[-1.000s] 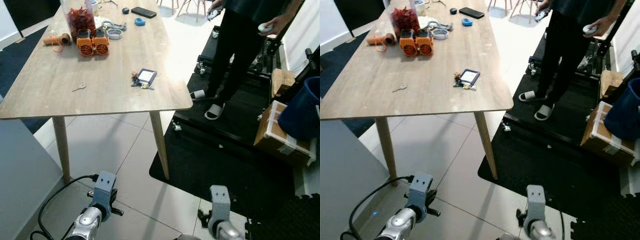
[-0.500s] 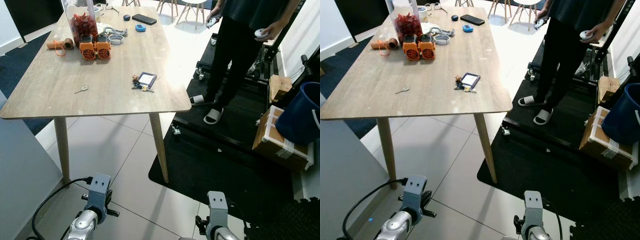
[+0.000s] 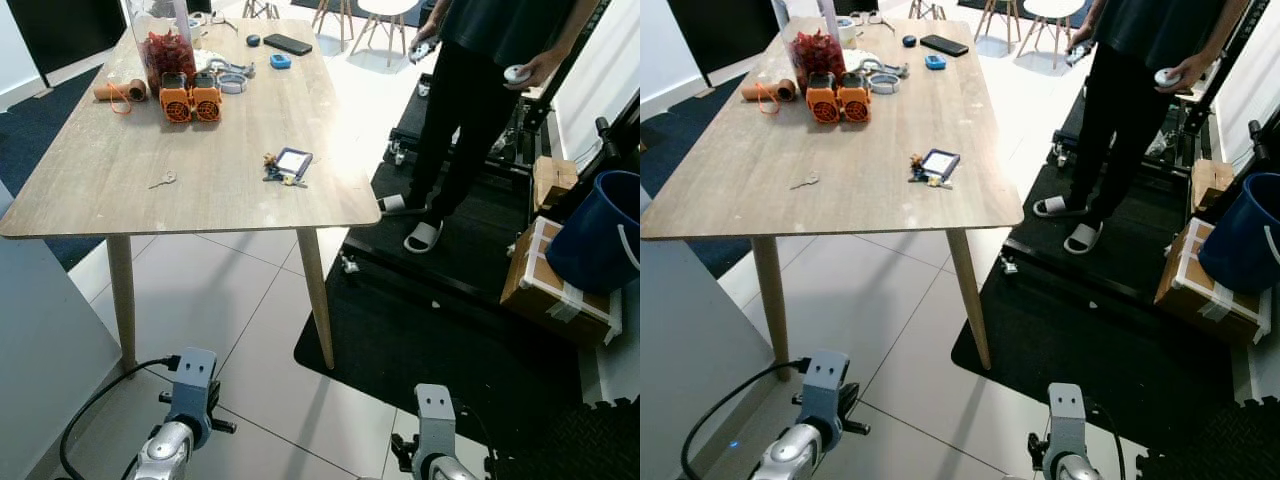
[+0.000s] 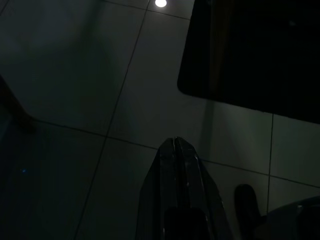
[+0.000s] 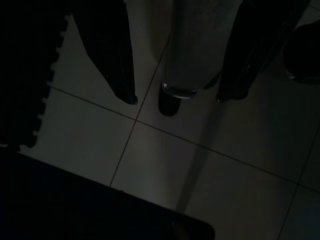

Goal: Hang keys on a hook

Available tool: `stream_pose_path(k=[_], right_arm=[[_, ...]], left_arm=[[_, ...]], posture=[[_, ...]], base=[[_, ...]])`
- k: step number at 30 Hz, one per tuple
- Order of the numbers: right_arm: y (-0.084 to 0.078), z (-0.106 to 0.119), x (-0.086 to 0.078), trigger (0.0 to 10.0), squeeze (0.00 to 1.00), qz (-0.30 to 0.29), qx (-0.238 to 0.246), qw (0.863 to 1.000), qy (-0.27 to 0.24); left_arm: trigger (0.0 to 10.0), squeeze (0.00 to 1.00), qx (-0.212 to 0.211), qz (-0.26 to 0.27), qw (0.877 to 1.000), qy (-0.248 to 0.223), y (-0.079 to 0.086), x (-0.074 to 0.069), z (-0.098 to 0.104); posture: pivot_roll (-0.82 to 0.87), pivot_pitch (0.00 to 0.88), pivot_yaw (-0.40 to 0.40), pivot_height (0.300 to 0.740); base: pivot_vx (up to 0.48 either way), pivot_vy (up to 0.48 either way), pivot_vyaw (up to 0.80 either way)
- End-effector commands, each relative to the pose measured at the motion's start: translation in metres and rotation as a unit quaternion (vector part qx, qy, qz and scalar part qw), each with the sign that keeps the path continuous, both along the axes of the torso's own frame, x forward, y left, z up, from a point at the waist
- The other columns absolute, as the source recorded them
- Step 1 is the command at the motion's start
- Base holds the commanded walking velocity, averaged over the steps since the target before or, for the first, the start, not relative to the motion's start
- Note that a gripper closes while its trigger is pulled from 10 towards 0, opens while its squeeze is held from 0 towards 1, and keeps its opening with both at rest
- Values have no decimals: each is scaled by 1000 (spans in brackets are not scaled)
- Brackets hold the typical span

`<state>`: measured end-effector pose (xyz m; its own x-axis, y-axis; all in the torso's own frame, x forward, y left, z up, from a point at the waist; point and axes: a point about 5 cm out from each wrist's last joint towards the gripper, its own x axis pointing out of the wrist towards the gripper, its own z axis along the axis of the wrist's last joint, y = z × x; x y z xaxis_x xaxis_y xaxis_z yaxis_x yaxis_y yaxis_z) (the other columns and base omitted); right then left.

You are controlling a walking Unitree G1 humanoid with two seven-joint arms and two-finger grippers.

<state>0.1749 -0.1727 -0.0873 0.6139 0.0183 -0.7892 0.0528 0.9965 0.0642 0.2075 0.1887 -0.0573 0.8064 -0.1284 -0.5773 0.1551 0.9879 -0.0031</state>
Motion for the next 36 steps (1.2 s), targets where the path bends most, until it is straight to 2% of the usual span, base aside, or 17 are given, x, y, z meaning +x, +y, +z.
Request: stream_pose_path(k=[1,7,12,24,36], right_arm=[[-1,-2,-4,10000,0,-5,0,1000,7],[-1,-2,-5,10000,0,-4,1,1000,9],[-1,-2,-5,10000,0,-5,1,1000,9],[-1,-2,-5,10000,0,-3,1,1000,9],[0,-2,-5,10000,0,-2,1,1000,9]], left_arm=[[10000,0,-6,8,1000,4,-3,-3,-2],[10000,0,-4,10,1000,9,-2,-4,-3],[10000,0,-5,8,1000,6,-3,-3,-2],[10000,0,3,-2,1000,3,-1,-4,-2],[10000,0,-6,11,1000,11,1,-5,-3]], posture=[[80,6,-46,740],[79,7,-45,740],[79,8,-45,740],[81,9,-46,740],[81,11,-47,740]], base=[[0,0,0],[0,0,0],[0,466,0],[0,0,0],[0,0,0]])
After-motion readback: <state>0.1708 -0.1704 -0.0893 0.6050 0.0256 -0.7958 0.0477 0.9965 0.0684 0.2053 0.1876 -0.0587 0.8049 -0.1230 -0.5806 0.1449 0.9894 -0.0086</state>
